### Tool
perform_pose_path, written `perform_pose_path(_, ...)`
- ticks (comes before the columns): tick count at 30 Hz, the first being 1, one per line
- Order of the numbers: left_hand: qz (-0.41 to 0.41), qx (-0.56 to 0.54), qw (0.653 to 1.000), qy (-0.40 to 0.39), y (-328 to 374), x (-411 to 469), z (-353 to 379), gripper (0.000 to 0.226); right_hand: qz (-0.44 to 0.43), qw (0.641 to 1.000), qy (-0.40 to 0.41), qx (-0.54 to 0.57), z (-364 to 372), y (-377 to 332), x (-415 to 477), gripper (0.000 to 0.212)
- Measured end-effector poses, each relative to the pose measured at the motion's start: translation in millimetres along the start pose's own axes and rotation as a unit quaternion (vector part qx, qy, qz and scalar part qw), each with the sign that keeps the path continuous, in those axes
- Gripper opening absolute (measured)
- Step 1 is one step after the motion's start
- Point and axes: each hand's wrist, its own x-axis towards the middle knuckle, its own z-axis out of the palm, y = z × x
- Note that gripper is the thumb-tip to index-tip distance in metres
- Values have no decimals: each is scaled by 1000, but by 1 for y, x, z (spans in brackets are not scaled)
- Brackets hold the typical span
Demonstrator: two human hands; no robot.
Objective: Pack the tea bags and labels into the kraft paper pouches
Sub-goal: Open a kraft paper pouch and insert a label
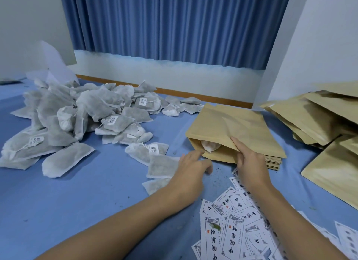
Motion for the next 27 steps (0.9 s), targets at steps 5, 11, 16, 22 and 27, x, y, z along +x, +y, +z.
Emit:
perform_pose_path(5, 84, -128, 967, 205, 23, 29, 0, 49, -19, 1000, 9, 21, 1, 1, 0, 57)
perform_pose_path(11, 18, 71, 988, 135, 11, 13, 16, 55, 11, 999, 6, 37, 2, 5, 3, 56)
perform_pose_path(16, -46, 134, 988, 65, 7, -15, 7, 39, 11, 999, 4, 51, 0, 5, 2, 59)
perform_pose_path(22, 54, -45, 989, 134, 30, -14, 0, 29, 19, 999, 2, 44, -2, 3, 2, 59)
perform_pose_path(27, 189, 10, 957, 220, 34, 11, 19, 24, 9, 997, -12, 73, -5, 5, 1, 60)
